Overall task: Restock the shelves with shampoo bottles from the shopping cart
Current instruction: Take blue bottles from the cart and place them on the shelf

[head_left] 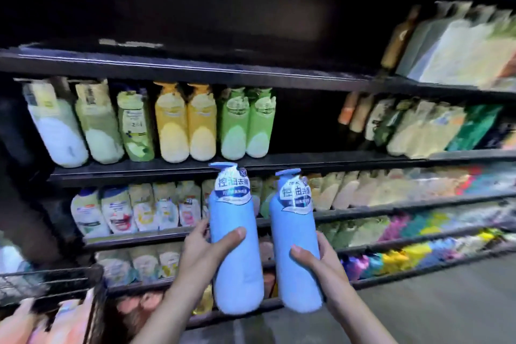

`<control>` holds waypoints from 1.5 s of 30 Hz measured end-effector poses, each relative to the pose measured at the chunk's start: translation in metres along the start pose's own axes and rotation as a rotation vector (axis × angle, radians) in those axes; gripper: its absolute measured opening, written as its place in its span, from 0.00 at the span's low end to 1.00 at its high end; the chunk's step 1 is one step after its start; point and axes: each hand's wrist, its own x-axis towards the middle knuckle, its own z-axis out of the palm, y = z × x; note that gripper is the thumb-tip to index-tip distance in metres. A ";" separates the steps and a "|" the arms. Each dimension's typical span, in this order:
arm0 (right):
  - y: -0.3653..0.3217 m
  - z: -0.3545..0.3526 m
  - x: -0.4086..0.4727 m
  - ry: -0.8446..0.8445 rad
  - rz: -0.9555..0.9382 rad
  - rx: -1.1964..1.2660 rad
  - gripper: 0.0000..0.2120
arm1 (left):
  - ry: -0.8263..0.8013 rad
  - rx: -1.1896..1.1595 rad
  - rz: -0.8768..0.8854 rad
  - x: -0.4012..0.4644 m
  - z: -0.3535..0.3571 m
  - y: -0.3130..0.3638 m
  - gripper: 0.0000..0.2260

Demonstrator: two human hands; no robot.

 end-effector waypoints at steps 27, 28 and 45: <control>-0.102 -0.151 0.350 0.068 -0.149 0.019 0.35 | 0.260 0.300 0.194 0.321 0.241 0.025 0.28; -0.103 -0.151 0.361 0.049 -0.153 0.027 0.37 | 0.273 0.297 0.211 0.327 0.245 0.023 0.32; -0.091 -0.161 0.429 -0.289 -0.198 0.017 0.48 | 0.140 0.093 0.260 0.358 0.236 0.005 0.34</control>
